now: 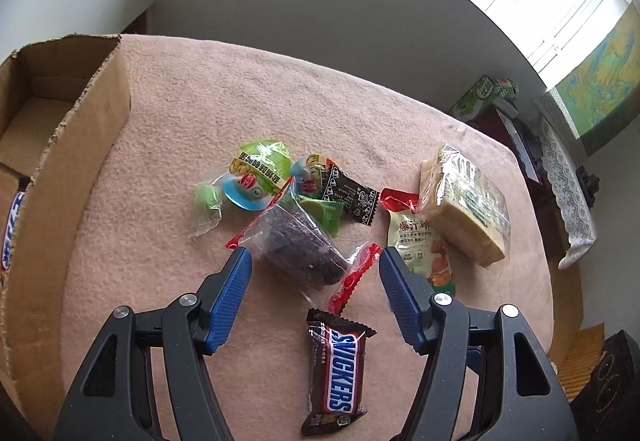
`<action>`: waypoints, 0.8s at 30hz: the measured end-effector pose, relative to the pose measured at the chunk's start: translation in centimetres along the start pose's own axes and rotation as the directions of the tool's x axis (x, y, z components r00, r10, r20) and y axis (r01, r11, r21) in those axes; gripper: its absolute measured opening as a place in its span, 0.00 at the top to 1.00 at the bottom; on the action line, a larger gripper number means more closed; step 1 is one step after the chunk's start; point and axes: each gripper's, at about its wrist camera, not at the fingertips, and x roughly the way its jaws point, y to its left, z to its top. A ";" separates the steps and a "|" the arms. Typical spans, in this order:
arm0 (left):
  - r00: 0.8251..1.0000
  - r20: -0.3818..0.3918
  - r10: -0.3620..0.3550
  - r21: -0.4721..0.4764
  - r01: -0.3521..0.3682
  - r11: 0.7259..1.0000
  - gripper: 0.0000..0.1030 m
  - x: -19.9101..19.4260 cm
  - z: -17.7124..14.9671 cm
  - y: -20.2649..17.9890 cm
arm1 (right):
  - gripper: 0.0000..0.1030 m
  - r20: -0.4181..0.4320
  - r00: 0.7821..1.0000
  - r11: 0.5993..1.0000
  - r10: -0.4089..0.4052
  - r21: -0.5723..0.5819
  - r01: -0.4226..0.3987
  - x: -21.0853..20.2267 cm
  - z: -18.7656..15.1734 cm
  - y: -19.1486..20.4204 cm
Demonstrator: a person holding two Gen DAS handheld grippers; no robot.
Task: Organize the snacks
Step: 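Move both open tools back toward the remaining snacks on the table, then grasp the clear dark-filled bag with left tool while right tool grasps the Snickers bar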
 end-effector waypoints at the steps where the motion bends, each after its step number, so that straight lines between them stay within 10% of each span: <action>1: 1.000 -0.005 0.011 0.003 -0.011 1.000 0.36 0.3 0.0 -0.1 | 0.09 -0.001 1.000 1.000 0.000 -0.003 0.000 0.1 0.0 0.1; 24: 0.997 0.026 0.074 0.050 -0.075 0.996 0.56 -1.3 -1.3 4.0 | 0.23 -0.072 0.995 0.994 -0.071 -0.084 0.065 5.3 1.4 3.9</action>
